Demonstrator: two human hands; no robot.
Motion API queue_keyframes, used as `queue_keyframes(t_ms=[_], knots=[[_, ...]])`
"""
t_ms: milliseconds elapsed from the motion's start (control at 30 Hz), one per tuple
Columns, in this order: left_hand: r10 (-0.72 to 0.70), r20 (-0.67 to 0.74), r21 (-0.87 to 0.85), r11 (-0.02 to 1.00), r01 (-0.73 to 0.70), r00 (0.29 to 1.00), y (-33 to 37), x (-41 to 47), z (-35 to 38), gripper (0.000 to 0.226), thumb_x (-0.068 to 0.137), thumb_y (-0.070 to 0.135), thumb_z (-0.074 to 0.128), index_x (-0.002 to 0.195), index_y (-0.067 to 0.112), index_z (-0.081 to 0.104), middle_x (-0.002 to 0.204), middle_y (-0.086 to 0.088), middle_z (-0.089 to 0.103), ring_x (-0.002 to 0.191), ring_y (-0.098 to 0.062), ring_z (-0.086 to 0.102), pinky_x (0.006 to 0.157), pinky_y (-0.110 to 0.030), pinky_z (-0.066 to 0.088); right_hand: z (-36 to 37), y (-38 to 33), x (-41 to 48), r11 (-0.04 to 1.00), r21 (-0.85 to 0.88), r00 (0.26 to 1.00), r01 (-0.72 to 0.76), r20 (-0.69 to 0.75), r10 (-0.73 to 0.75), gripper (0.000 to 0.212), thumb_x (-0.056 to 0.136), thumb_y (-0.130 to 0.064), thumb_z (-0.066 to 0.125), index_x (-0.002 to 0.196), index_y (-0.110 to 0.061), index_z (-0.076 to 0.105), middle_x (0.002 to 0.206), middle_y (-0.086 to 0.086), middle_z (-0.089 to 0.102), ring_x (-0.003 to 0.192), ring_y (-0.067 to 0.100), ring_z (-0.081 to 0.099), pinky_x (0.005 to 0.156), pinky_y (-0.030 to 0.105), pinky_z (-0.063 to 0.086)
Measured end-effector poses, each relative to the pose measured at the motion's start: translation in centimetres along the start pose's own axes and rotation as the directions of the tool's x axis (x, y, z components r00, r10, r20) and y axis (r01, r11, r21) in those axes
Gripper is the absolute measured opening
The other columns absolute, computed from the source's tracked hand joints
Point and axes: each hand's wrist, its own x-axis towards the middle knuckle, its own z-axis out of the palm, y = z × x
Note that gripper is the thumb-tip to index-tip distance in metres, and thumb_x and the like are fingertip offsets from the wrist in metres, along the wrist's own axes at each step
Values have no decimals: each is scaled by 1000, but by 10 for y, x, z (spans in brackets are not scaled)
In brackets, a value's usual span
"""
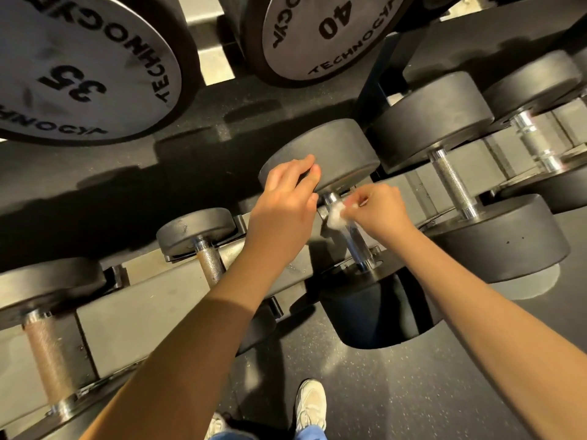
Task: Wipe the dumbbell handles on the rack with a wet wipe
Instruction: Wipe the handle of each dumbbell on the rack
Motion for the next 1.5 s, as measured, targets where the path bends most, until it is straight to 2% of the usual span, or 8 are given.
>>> queue_keyframes(t_ms=[133,367,567,767,867,1200,1400,1500], knots=[[13,12,10,1000,-13,1000,0,0,-2,36,93,11,42,123,-1,60,127,-15,58,116,-31,53,94,-26,41,12,-4,-4,988,154,995,-25,-95,40,15,74,-13,77,80,-19,65,75,-7,59,67,2,53,52,10,35],[-9,15,-17,1000,9,1000,0,-2,0,35,94,10,44,125,0,59,128,-14,58,117,-30,53,89,-31,50,-14,7,-27,922,-378,929,-88,302,212,10,76,-9,73,74,-14,64,82,3,62,76,15,61,60,20,49],[-26,25,-20,999,27,999,2,-2,0,37,94,12,43,126,1,58,130,-12,57,119,-28,51,92,-23,41,-7,4,-15,995,46,995,-92,29,90,13,76,-13,77,75,-13,64,77,1,61,73,16,57,60,25,43],[-35,3,-20,999,35,999,7,-1,-2,33,92,8,51,122,-1,61,125,-15,59,116,-29,54,90,-25,44,-16,7,-30,928,-364,943,-82,272,190,9,75,-14,75,79,-11,68,86,7,66,81,20,63,70,30,56],[3,35,-10,1000,-2,999,16,-7,-10,25,89,5,58,113,2,67,110,-12,63,103,-26,59,79,-33,55,-26,16,-39,974,-225,970,-42,225,93,9,78,-12,74,84,-17,69,85,1,63,75,11,57,56,15,41],[-333,644,-419,599,682,689,53,-16,23,31,92,30,61,122,20,60,109,9,62,97,-2,58,76,-13,44,-33,19,-48,952,306,984,-18,173,-36,22,81,-5,70,93,-20,60,83,-1,70,73,10,68,64,17,53],[-580,425,-417,556,719,695,51,-13,31,21,85,20,69,67,21,59,64,8,57,58,2,52,53,-6,38,-36,32,-52,953,298,996,45,57,-65,23,92,-14,58,114,-21,61,112,-4,65,91,13,62,74,21,50],[-711,256,-355,561,748,655,47,-18,38,18,88,16,64,73,7,61,65,4,53,59,-1,45,53,-7,36,-29,45,-63,989,147,998,33,-53,-25,36,97,-32,48,132,-24,52,126,-5,58,107,6,52,85,21,40]])
